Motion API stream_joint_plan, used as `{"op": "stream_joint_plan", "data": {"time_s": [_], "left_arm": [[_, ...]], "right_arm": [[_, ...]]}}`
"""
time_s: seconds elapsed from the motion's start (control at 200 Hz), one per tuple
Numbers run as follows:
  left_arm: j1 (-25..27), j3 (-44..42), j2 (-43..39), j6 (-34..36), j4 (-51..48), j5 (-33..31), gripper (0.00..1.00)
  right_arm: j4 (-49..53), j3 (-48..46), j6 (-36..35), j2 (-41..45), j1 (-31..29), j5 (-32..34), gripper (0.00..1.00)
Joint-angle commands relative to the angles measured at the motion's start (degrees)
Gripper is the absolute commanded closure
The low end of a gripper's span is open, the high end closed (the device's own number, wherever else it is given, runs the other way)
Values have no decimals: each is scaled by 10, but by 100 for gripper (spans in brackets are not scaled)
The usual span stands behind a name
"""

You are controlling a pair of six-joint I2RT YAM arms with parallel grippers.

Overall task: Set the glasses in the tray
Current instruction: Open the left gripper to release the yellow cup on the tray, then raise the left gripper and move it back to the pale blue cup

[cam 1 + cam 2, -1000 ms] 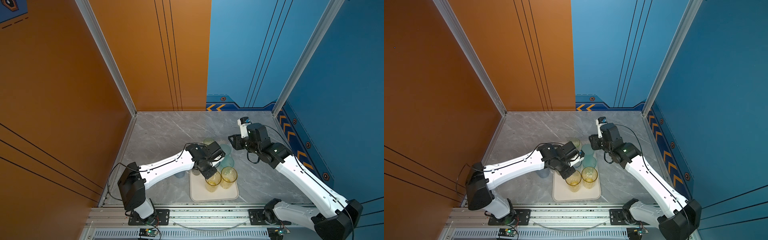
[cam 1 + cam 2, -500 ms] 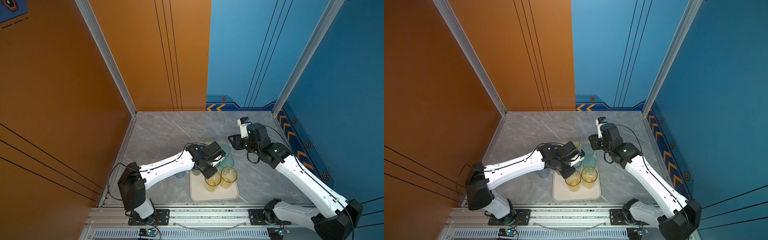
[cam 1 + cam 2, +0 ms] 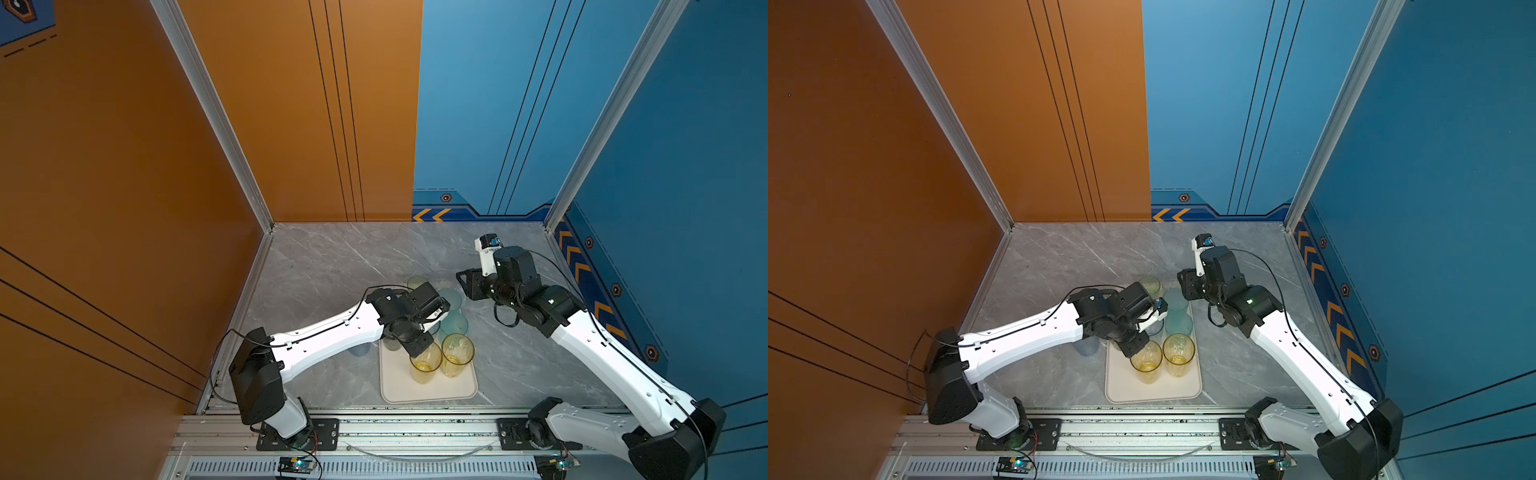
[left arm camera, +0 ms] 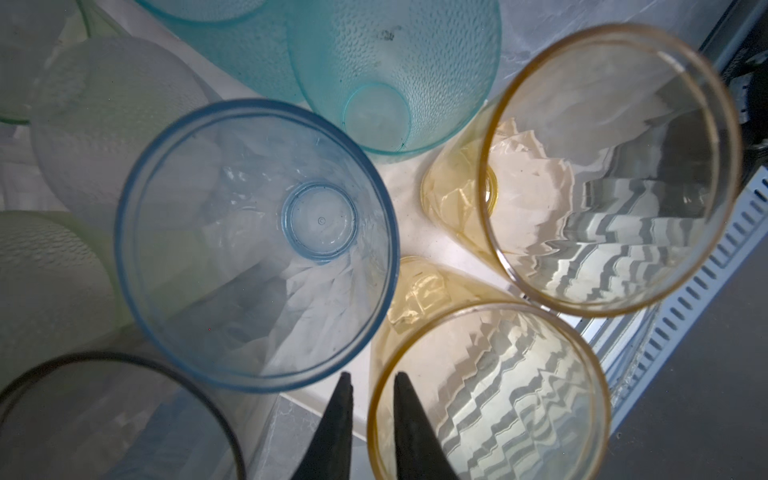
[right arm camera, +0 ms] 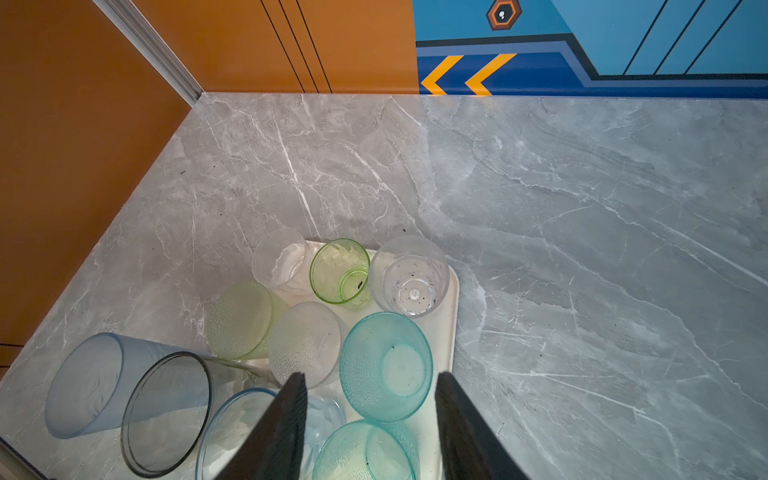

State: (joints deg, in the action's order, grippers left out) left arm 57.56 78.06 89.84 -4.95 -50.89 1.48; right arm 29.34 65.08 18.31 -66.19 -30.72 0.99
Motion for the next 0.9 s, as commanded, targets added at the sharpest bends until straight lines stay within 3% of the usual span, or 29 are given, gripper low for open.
{"op": "stream_joint_plan", "data": {"time_s": [0.0, 0.481, 0.896], "left_arm": [[-1, -7, -17, -3, -2, -11, 80], [-6, -24, -56, -3, 27, -29, 81], [-56, -33, -136, -11, 49, -89, 81]], "right_arm": [[1, 9, 7, -2, 3, -11, 51], [4, 8, 6, -6, 1, -13, 51], [-7, 8, 9, -27, -2, -23, 51]]}}
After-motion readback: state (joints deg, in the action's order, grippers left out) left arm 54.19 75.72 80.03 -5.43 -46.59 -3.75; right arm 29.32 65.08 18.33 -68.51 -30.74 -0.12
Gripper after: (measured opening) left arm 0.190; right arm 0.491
